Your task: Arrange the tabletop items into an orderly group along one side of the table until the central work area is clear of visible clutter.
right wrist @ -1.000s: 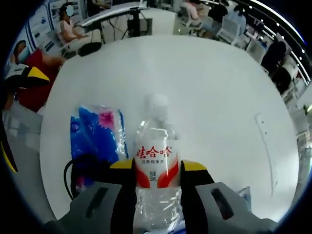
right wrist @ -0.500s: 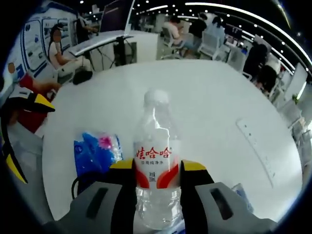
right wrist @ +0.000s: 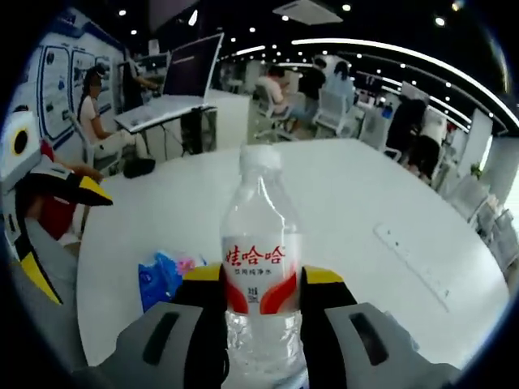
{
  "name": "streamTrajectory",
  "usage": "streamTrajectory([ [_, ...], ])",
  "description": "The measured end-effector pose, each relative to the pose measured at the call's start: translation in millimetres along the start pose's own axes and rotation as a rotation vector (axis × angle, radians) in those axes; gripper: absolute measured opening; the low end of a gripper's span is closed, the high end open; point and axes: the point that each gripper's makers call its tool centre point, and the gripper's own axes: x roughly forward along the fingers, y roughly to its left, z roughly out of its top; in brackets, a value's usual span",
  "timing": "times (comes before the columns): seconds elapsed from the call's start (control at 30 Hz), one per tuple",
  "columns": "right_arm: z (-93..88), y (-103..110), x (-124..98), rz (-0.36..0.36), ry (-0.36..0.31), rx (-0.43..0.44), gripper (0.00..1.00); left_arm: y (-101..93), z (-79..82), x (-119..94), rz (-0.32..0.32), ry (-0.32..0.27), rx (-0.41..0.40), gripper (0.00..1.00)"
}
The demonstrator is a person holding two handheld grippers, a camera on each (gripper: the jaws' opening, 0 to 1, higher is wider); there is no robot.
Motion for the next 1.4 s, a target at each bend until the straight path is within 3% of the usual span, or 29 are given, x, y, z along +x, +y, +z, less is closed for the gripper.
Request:
streamTrajectory([
  [0.07, 8.6, 1.5, -6.2, -0.02, -0.054, 0.013, 0.33, -0.1, 11.1, -3.1, -0.001, -0.056, -0.01, 0.79],
  [0.47, 32.0, 28.5, -35.3, 0.019, -0.171, -0.001, 0.33, -2.0, 48.5, -9.1, -0.045, -0.153, 0.011, 0.79],
  [0.73, 45.3, 48.2, -55.0, 0.049, -0.233, -0.022, 0.33, -1.3, 74.7, -10.8, -0.091, -0.229, -0.088, 0.77],
  [1.13, 53.9, 80.5, -74.7, 0.082, -0.299, -0.023, 0.33, -18.4, 90.4, -4.8, -0.166, -0.242, -0.144, 0.7],
  [1.4, 52.9, 97.1, -83.5, 0.084, -0.31, -0.029, 0.33, -29.7, 85.4, 5.4, -0.213, -0.164, -0.163, 0.6],
])
